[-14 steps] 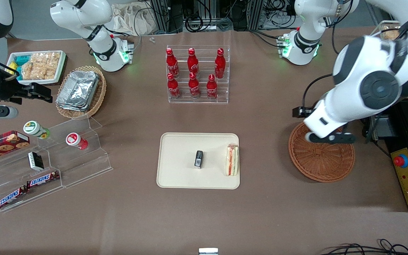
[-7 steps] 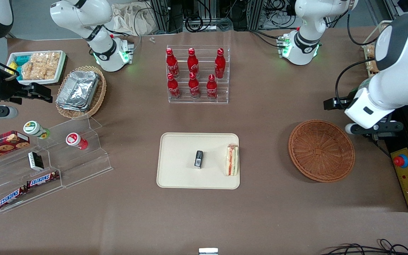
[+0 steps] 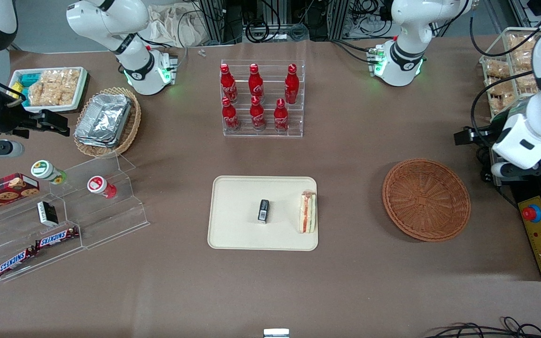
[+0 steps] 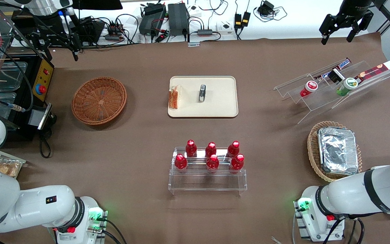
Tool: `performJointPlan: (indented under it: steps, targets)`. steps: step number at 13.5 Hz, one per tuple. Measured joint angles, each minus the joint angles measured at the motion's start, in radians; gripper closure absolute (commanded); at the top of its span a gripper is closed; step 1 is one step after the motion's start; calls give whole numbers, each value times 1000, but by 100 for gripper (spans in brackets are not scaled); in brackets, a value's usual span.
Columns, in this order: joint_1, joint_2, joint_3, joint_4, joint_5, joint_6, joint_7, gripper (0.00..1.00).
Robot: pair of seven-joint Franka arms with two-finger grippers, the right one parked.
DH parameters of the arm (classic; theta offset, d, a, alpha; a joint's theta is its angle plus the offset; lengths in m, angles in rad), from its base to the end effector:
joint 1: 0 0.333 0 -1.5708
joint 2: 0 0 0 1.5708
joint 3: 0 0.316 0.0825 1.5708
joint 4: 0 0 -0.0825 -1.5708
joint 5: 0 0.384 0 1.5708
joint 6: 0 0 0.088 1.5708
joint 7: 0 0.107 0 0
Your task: Place sandwich from basket to tray
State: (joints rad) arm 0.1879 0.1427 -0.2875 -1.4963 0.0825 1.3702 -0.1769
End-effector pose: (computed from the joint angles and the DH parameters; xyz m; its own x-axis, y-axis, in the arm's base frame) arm 0.5697 -0.0357 0.5668 0.9646 0.0888 -0.2483 0.0691 -0.9938 -0.0871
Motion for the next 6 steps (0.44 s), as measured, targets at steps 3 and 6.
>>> performJointPlan:
  steps: [3,6]
  targets:
    - [-18,-14,56,0,-1,-3,45,0]
    - [-141,-16,217,0,-19,-3,56,0]
